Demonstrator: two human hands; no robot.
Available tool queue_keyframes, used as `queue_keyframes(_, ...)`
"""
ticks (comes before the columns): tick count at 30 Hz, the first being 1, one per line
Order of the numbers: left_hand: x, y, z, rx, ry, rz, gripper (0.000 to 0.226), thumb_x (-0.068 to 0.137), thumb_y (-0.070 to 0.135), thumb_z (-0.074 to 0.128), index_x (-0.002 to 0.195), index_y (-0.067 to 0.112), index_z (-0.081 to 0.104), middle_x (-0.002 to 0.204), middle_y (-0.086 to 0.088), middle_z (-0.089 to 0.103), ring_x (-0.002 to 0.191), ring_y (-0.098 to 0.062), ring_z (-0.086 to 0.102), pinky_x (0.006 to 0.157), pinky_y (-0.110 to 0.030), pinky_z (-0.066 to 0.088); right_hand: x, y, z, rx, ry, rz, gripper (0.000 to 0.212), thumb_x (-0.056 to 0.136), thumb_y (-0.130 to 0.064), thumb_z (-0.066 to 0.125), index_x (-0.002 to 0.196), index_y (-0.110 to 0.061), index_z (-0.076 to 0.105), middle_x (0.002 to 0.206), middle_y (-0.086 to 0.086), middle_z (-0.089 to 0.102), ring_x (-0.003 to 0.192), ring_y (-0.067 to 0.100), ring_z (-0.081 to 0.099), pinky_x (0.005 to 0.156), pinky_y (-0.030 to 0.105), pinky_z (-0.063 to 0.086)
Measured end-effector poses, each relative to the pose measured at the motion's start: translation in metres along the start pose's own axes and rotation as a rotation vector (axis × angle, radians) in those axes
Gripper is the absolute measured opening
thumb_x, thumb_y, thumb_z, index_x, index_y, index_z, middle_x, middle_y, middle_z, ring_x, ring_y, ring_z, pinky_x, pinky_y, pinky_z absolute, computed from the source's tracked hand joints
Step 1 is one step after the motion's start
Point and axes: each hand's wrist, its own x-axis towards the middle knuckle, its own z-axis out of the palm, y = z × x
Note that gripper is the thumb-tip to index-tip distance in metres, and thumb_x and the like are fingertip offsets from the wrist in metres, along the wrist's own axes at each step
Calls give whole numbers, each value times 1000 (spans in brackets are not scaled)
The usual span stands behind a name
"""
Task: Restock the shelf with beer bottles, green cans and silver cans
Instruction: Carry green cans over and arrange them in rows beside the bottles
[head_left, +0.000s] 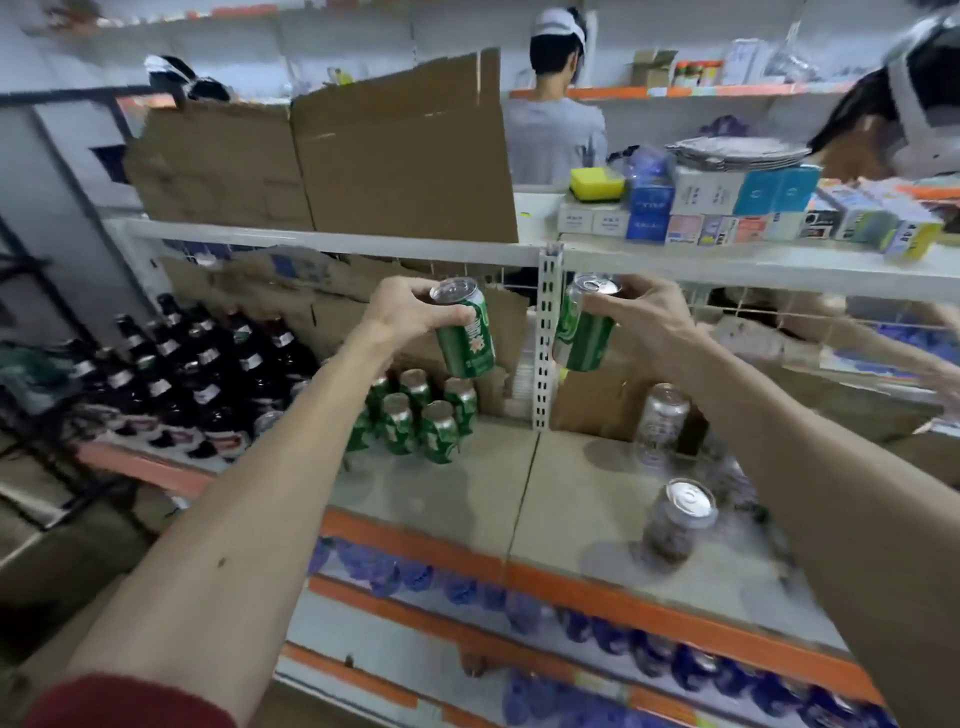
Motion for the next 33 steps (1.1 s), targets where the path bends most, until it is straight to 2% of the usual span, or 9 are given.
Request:
queue_keyframes(2,3,-25,-25,18,-23,-7,36,68,27,90,101,25,78,89,14,73,81,-2,66,65,-10,48,-2,0,41,-16,25,13,42,72,-30,86,109,-17,70,91,-5,70,81,8,64,75,21,53)
queue_keyframes(3,4,-37,-36,25,-23,-12,35,67,27,90,101,24,78,89,13,74,82,-4,66,64,-12,50,-5,-1,60,-22,19,19,39,73,-28,85,107,-18,69,91,-5,69,79,8,63,72,18,51)
queue_keyframes(7,1,-75,-68,42,-44,-65,35,60,35,91,92,29,80,93,6,77,88,-13,69,78,-40,58,-15,-4,119,-96,-22,35,48,73,-30,84,115,-11,69,98,-1,68,72,1,58,50,2,38)
queue_keyframes(13,-6,-97,-96,39,-57,-81,35,65,26,91,97,26,79,96,9,76,98,-12,69,87,-33,57,-18,-16,161,-148,-65,24,58,75,-34,83,127,-15,64,112,-3,67,90,8,62,57,5,41)
queue_keyframes(18,-6,-110,-102,92,-90,-99,41,63,31,92,102,25,79,96,11,76,94,-8,69,91,-34,56,-24,-12,177,-122,-76,28,53,77,-27,82,124,-14,64,100,-8,66,78,-4,57,55,2,42)
queue_keyframes(23,1,-132,-107,107,-156,-113,38,64,30,91,99,27,79,93,11,76,92,-9,69,84,-33,57,-31,5,198,-158,-72,80,58,74,-32,84,126,-15,64,111,-6,67,93,7,62,72,14,45)
queue_keyframes(28,20,-170,-100,212,-254,-82,37,61,36,92,95,28,79,86,13,75,84,-8,68,79,-34,54,-33,32,227,-140,-9,144,57,74,-28,85,125,-14,64,108,-4,68,93,8,62,75,11,45)
queue_keyframes(31,30,-210,-89,295,-343,-46,36,58,39,91,90,27,77,83,10,74,85,-11,68,74,-35,53,-41,65,253,-169,22,209,58,70,-36,86,122,-19,66,108,-7,69,97,9,63,86,19,48)
queue_keyframes(33,32,-235,-80,374,-390,-42,41,56,42,89,91,25,75,84,9,74,83,-13,68,70,-32,53,-49,89,272,-185,37,230,48,69,-37,86,111,-21,69,99,-8,71,92,9,66,80,18,51)
